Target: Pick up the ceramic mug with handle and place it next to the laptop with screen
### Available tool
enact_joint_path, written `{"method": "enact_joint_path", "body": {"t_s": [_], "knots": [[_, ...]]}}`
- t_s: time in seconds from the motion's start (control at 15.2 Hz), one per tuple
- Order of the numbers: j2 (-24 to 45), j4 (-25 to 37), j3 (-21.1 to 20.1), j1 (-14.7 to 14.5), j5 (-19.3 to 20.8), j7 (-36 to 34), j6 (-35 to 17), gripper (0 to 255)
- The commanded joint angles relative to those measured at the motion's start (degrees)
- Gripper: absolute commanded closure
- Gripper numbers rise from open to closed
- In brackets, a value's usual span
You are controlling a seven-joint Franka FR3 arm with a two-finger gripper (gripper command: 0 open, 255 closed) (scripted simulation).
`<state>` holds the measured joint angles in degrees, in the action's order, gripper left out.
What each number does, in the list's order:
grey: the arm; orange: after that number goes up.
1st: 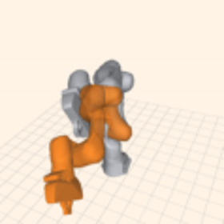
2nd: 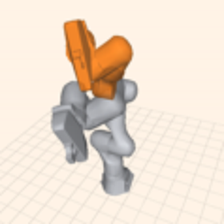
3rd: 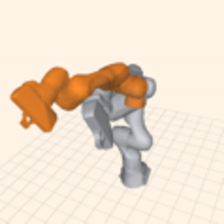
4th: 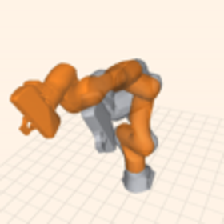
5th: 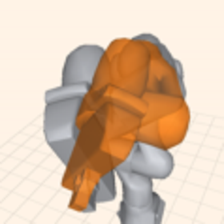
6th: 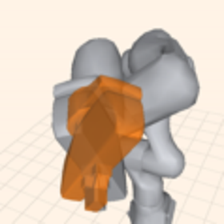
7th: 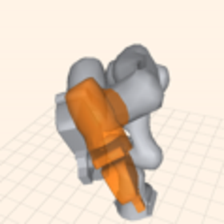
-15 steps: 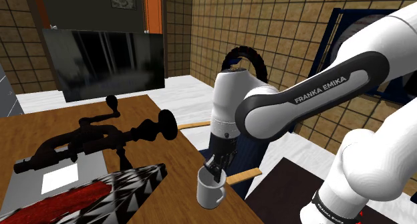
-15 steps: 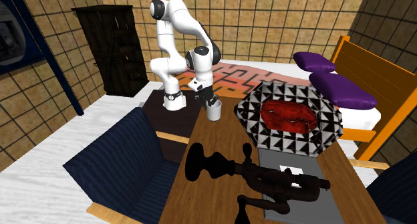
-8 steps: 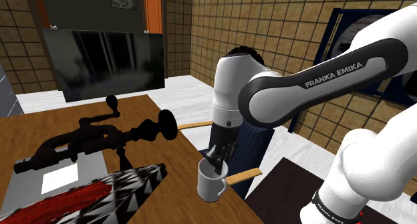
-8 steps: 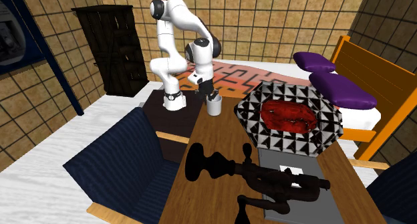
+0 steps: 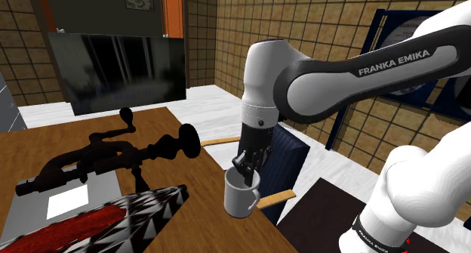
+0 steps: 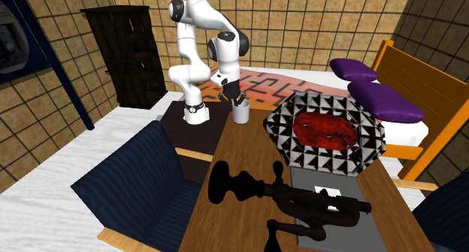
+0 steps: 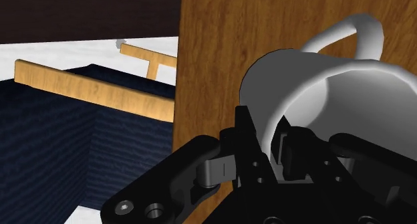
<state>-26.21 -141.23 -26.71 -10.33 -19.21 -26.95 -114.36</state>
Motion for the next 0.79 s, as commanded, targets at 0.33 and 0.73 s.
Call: {"method": "enact_joint_path", "body": {"t_s": [0.33, 0.73], "knots": [[-1.7, 4.2, 1.3, 0.2, 0.7, -0.4, 6.0, 255], [-2.5, 8.2, 2.2, 0.4, 1.3, -0.9, 10.7, 255]]}}
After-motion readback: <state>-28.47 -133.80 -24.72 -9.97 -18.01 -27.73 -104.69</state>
